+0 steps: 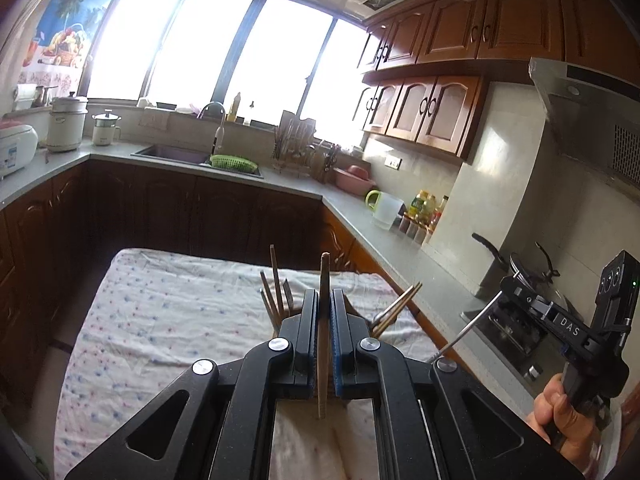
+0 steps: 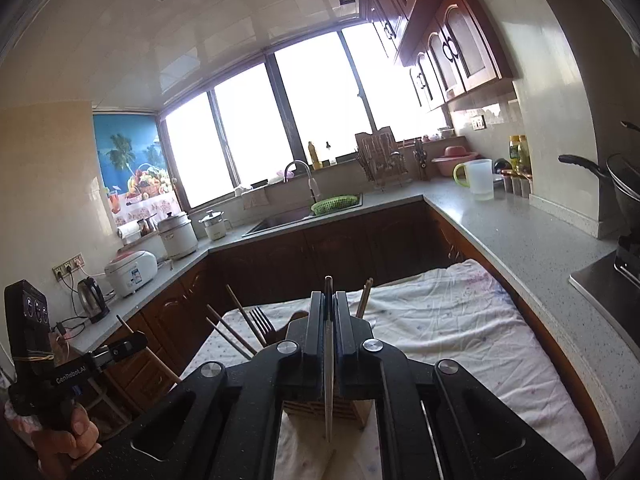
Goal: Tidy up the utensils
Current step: 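Carry both held chopsticks up to the wooden holder, then lower the chopsticks into the holder and open both tools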
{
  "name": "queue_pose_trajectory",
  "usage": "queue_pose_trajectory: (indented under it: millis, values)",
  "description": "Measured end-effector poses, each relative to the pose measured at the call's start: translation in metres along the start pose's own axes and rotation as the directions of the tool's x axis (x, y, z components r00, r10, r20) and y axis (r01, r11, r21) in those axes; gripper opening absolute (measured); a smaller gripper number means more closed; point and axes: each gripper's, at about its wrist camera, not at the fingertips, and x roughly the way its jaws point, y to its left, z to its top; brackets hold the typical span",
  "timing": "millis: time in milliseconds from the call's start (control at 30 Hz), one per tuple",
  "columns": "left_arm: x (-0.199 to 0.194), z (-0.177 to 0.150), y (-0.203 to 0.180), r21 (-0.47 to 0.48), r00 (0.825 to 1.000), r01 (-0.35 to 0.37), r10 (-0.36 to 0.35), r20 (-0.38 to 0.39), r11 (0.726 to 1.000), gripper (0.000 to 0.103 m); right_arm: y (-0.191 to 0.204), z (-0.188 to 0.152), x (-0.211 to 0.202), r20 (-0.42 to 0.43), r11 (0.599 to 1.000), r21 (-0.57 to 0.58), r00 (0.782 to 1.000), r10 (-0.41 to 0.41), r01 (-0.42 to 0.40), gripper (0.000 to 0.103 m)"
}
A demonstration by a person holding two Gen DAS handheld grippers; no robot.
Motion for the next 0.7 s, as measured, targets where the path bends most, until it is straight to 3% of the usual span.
queue_pose_trajectory:
  millis: [333, 700]
  values:
    - [0.037, 0.021, -0.002, 0.029, 0.996, -0.046, 0.044, 0.072, 0.999, 0.004, 0.005, 0.034, 0.033, 0.071, 1.000, 0.003, 0.997, -0.003, 0.002, 0.004]
    - [0.101, -0.002, 0.006, -0.022, 0.997, -0.069, 0.070, 0.030, 0.997, 0.004, -0.003, 0.010, 0.064, 0.053, 1.000, 0.005, 0.998, -0.019, 0.019, 0.004]
